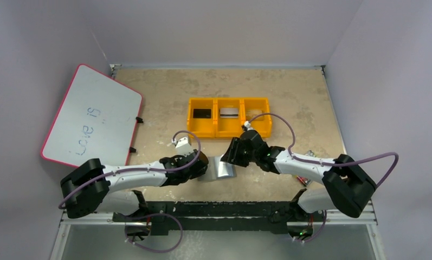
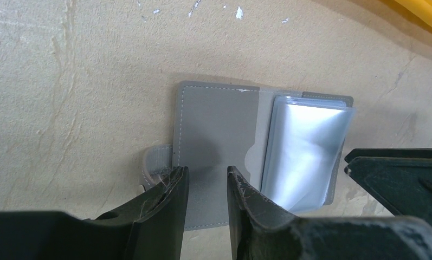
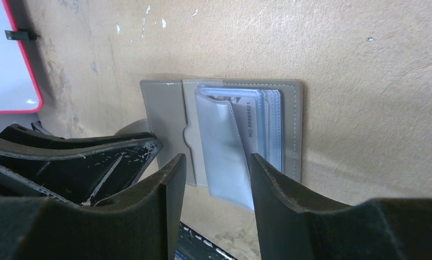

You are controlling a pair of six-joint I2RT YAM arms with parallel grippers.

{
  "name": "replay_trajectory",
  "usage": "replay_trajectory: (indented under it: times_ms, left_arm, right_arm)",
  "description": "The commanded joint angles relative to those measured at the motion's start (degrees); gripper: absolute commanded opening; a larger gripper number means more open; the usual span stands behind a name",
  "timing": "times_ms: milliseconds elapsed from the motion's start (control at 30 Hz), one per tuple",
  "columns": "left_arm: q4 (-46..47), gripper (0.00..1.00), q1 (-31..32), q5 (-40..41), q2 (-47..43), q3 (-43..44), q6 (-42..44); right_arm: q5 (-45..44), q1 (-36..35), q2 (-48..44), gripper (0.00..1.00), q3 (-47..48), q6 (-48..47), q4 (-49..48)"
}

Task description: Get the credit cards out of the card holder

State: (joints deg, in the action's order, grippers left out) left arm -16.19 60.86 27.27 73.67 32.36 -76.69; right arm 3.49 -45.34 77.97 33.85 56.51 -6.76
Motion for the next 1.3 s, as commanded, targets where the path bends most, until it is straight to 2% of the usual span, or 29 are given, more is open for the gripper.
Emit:
replay_trajectory:
  times_ms: [0,267,433,633,733,967,1133,1200,1267]
  left_arm:
    - [0.4,0.32,-0.1,0.2,0.3,1.3,1.4]
    - [0.8,0.32,-0.1,-0.2,0.9,1.3,2.1]
    - [0.9,0.32,-0.1,-0.3,0.8,1.3,2.3]
    - [1.2,0.32,-0.2,-0.4,0.6,1.2,2.4]
    - [1.6,0.32,-0.1,-0.4,0.5,1.2,2.3]
    - [-1.4,0.29,0.0,3.2,-2.2,1.4,0.4]
    - [0.3,0.29,-0.2,4.5,-8.9,-2.5,0.0]
    - [-0.5,0.29,-0.2,4.4,-9.9,-3.3,-0.8]
    - [-0.8,0.29,-0.2,3.9,-10.2,-3.8,-0.9]
  right_arm:
    - [-2.9,-0.1,-2.6,0.5,0.0,0.6,0.5]
    - [3.2,-0.1,2.2,0.5,-1.5,-0.6,-5.0]
    - [5.7,-0.1,4.6,0.45,-0.4,-3.1,-8.3]
    - [8.4,-1.1,1.6,0.39,0.8,-4.9,-10.7]
    - [10.2,-1.1,1.6,0.42,2.3,-5.8,-9.7]
    - [21.1,-1.1,8.5,0.5,3.9,-7.0,-18.2]
    - [26.5,-1.1,12.7,0.39,5.6,-7.1,-23.0]
    - [28.8,-1.2,13.8,0.41,5.6,-6.7,-25.2]
    - [30.3,-1.6,14.4,0.47,6.0,-6.6,-26.7]
